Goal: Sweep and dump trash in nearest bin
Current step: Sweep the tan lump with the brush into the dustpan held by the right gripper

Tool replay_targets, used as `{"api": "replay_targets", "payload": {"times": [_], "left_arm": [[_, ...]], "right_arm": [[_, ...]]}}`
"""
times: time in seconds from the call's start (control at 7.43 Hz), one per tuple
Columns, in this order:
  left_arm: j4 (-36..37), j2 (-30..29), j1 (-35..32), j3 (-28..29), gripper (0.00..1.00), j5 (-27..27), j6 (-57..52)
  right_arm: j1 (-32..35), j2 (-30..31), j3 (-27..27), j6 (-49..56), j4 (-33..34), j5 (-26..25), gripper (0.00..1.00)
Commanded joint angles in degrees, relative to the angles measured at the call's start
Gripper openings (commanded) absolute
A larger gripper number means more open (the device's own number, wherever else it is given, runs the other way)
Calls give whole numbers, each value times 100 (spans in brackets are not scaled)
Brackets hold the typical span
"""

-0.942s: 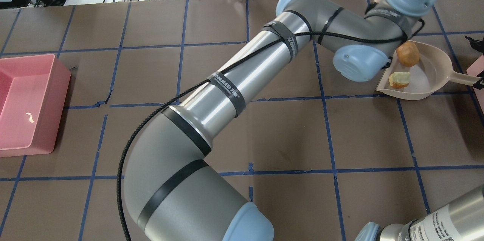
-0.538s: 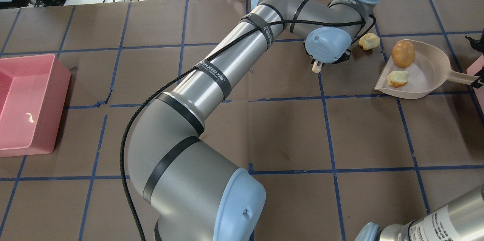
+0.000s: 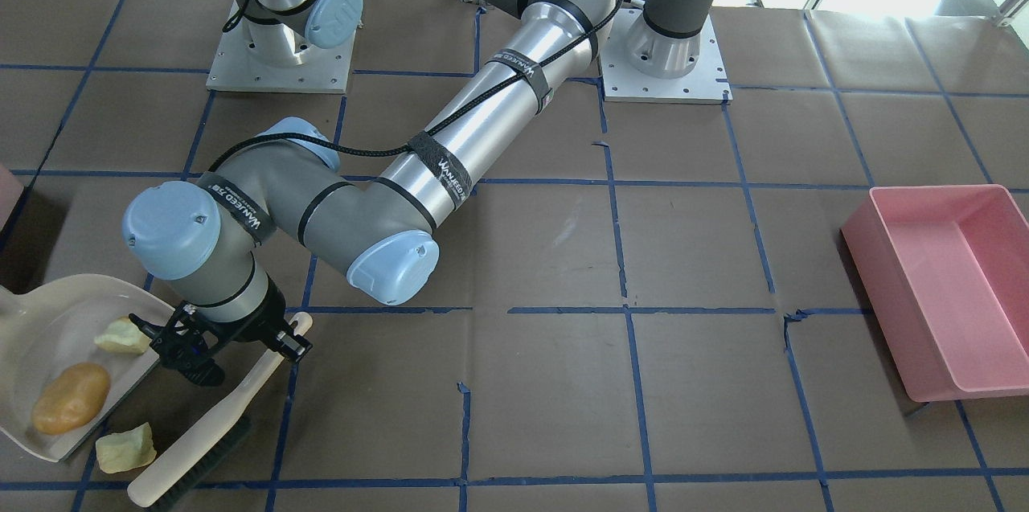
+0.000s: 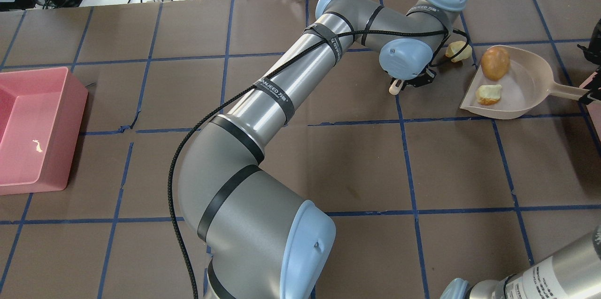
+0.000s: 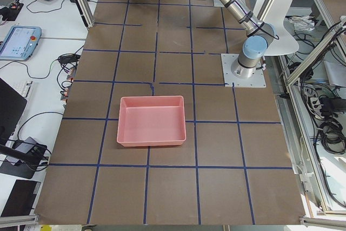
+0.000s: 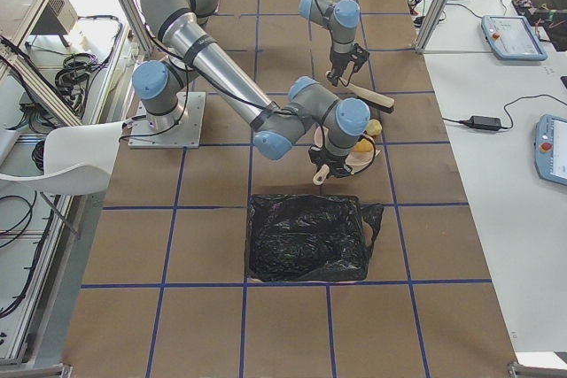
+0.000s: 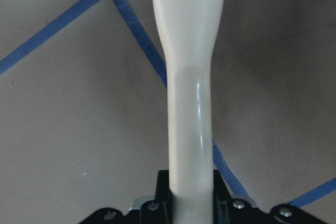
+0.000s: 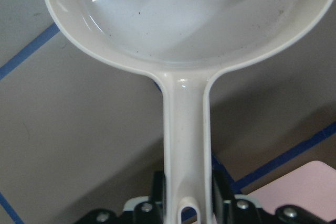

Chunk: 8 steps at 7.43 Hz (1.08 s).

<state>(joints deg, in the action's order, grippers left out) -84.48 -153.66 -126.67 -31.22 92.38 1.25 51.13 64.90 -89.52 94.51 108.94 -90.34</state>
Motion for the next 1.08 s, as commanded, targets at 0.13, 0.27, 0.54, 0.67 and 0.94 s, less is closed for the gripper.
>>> {"api": "replay_targets", "payload": {"times": [0.13,0.27,0.54,0.67,0.94], "left_arm": [[2,-58,-42,11,5,-255,-651],[-7,-32,-138,20,5,-291,-730],[-7,-15,-445,20,5,-308,-731],[-7,-6,-621,20,5,-300,-618],[2,3,-902,20,5,-309,-311]], "right_arm": [[55,-22,4,-99,-4,121,16],[55,-22,4,-100,-4,122,16],[90,-30,4,-91,-13,122,16],[90,-30,4,-91,-4,122,16],[90,-30,4,-91,-4,182,16]]}}
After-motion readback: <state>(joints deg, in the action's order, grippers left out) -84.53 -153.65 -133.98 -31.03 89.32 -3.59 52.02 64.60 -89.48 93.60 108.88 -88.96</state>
